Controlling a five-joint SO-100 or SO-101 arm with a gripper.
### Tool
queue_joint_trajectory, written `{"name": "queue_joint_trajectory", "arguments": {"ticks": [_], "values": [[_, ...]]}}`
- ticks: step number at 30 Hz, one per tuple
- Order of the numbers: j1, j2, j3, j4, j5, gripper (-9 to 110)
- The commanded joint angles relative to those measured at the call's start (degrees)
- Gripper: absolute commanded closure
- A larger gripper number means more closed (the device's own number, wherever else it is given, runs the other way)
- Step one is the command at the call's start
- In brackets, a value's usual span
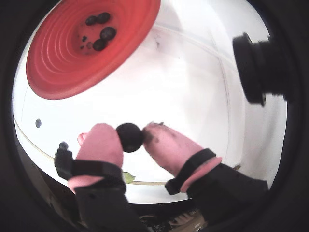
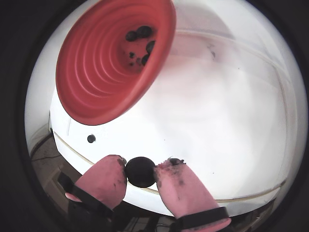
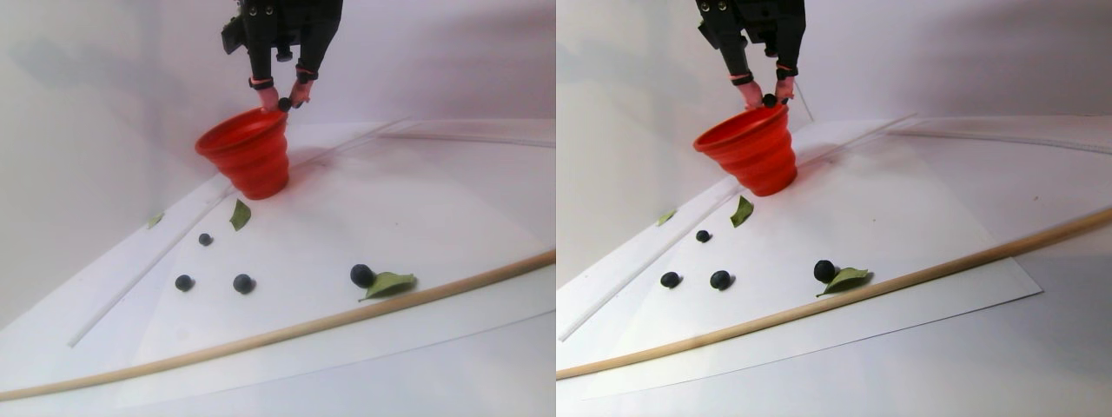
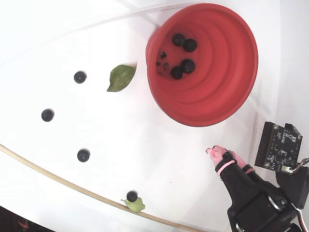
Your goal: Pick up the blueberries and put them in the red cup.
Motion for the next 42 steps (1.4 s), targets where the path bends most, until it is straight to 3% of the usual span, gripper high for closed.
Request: {"name": "queue_joint_trajectory", "arguments": {"ticks": [1,30,36,42], "values": [[-3.6,5.5,-3.4,-2.8,-1.4,90],[-12.2,-5.6,-4.3,-18.3,-2.5,89],[-11.7,-7.2,-5.7,-18.8,-2.0,82],[-11.0,-4.7,-6.0,-16.3,-1.8,82]]}}
